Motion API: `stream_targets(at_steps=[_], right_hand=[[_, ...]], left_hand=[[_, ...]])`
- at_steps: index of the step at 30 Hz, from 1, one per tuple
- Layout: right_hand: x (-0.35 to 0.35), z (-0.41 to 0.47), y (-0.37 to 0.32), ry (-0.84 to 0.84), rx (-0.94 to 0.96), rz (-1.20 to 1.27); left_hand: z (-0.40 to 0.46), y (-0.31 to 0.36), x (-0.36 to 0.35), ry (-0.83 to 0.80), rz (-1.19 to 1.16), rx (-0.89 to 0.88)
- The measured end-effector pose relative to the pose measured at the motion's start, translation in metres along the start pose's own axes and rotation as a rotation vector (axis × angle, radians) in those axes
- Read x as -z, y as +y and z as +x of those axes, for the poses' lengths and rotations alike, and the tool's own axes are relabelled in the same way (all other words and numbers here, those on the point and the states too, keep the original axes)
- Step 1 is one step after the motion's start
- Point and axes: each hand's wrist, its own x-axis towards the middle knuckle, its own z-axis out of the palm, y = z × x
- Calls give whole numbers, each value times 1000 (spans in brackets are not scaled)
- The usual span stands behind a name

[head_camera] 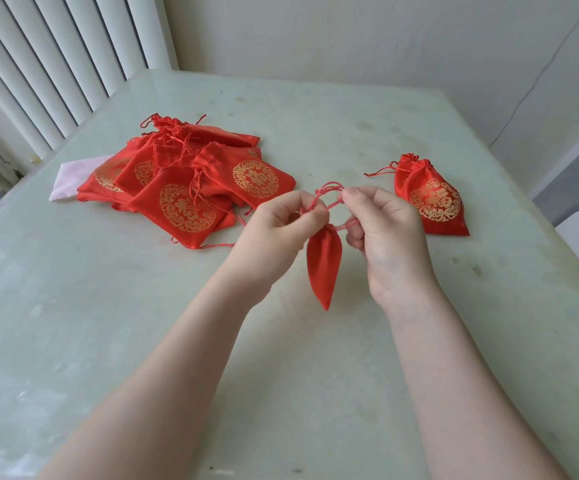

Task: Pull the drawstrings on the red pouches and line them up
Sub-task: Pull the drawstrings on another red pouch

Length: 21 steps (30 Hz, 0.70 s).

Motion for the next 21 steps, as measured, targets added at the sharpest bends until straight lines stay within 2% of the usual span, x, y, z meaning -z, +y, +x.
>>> stream_targets(at_steps=[4,6,10,15,21], right_hand=[[0,4,8,-17,-94,20],[2,6,11,-23,-106,-3],[10,9,6,24,15,-58],[8,4,2,-49,309,-139],[3,3,6,-204,313,-107]], left_hand=[[3,1,2,65,-203,110],[5,-2,3,152,-224,161],[8,-4,3,237,-229,204],[5,-5,2,128,-94,240],[2,-1,1,-61,7,232]])
